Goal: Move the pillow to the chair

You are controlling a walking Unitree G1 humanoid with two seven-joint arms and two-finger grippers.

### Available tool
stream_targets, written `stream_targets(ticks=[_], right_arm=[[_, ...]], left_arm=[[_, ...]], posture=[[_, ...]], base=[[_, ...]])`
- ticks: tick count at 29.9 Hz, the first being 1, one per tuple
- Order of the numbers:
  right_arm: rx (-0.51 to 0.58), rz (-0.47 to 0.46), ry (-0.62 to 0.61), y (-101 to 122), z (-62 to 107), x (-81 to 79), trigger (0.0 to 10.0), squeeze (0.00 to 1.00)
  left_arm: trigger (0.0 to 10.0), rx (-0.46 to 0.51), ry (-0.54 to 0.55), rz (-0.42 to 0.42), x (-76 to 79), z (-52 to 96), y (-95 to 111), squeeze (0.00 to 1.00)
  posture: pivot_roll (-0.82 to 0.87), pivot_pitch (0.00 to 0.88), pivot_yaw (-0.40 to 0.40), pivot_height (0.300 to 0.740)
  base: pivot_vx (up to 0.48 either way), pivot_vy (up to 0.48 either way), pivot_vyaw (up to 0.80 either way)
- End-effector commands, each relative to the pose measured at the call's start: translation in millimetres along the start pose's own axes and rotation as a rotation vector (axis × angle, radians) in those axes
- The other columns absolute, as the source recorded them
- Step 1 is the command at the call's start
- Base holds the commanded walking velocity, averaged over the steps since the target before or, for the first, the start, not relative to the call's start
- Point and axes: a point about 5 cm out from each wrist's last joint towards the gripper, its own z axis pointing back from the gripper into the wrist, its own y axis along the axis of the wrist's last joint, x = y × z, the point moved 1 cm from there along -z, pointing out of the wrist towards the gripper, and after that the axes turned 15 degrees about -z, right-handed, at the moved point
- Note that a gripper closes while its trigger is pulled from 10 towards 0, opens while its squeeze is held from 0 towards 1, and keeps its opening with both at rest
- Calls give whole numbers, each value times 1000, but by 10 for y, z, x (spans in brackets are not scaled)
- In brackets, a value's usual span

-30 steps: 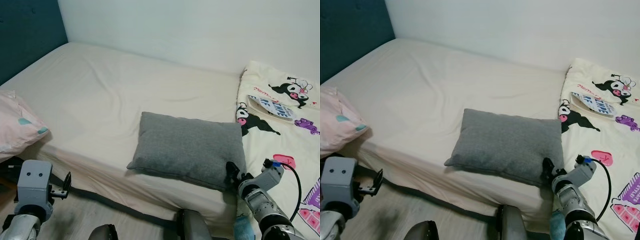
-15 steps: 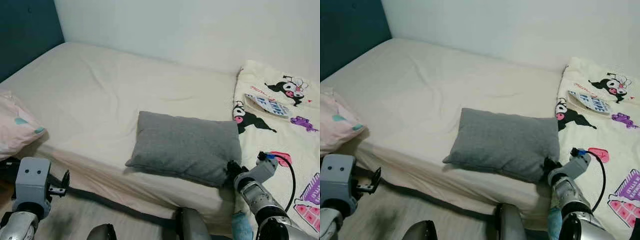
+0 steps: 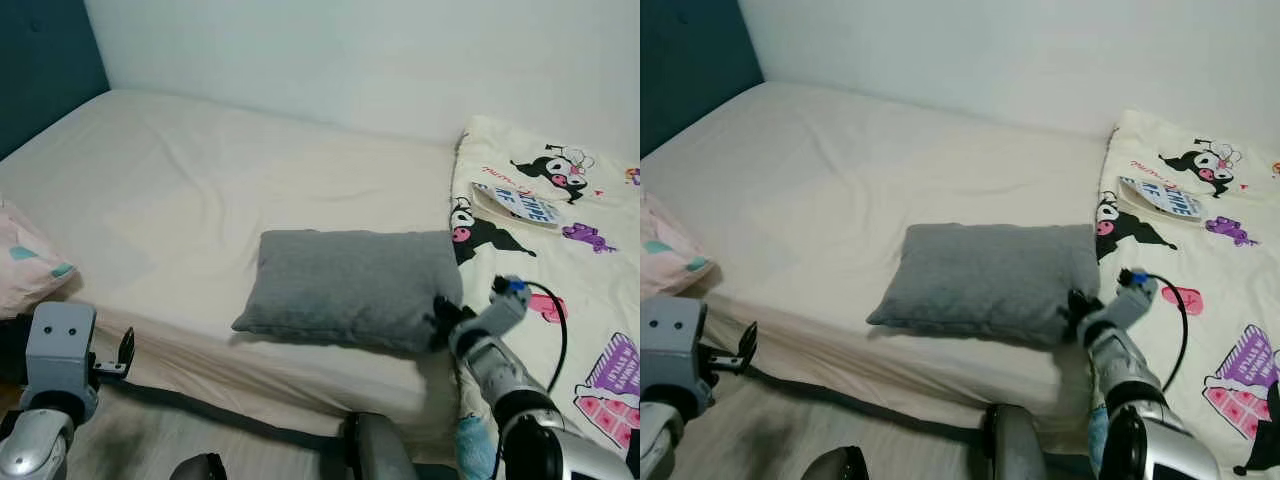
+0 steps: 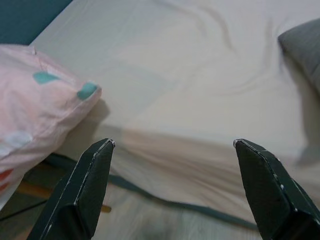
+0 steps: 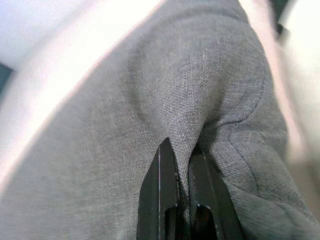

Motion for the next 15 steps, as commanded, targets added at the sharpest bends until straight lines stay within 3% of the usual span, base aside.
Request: stream_targets(ticks=[1, 2, 4, 5, 6, 7, 9, 10, 12, 15], right_arm=[[-15, -10, 121, -15, -92, -270, 0, 0], [5, -21, 204, 60, -142, -465, 0, 0], [5, -21, 204, 60, -142, -465, 0, 0], [24, -10, 315, 151, -192, -738, 0, 0], [24, -10, 315, 151, -192, -738, 0, 0], [39, 0, 422, 228, -217, -1002, 0, 0], [39, 0, 422, 228, -217, -1002, 0, 0], [46, 21, 514, 275, -219, -1234, 0, 0], [45, 54, 644, 298, -185, -1549, 0, 0], [42, 69, 678, 290, -171, -1632, 0, 0]], left_arm=[[10000, -3, 8, 1, -10, -18, -15, 0], [10000, 8, 16, 14, 0, -57, 20, 0], [10000, 8, 16, 14, 0, -57, 20, 0], [10000, 26, 27, 38, 14, -119, 81, 0], [10000, 26, 27, 38, 14, -119, 81, 0], [10000, 47, 37, 52, 25, -181, 150, 0], [10000, 47, 37, 52, 25, -181, 150, 0], [10000, 68, 48, 65, 26, -242, 217, 0], [10000, 97, 78, 77, -17, -340, 314, 0], [10000, 103, 90, 82, -36, -376, 339, 0]], posture=[[46, 22, -50, 535], [44, 14, -49, 540], [44, 14, -49, 540], [51, 0, -51, 545], [51, 0, -51, 545], [55, 0, -53, 550], [55, 0, -53, 550], [60, 0, -61, 555], [63, 0, -70, 565], [63, 0, -76, 570]], base=[[0, 0, 0], [0, 0, 0], [0, 0, 0], [0, 0, 0], [0, 0, 0], [0, 0, 0], [0, 0, 0], [0, 0, 0], [0, 0, 0], [0, 0, 0]])
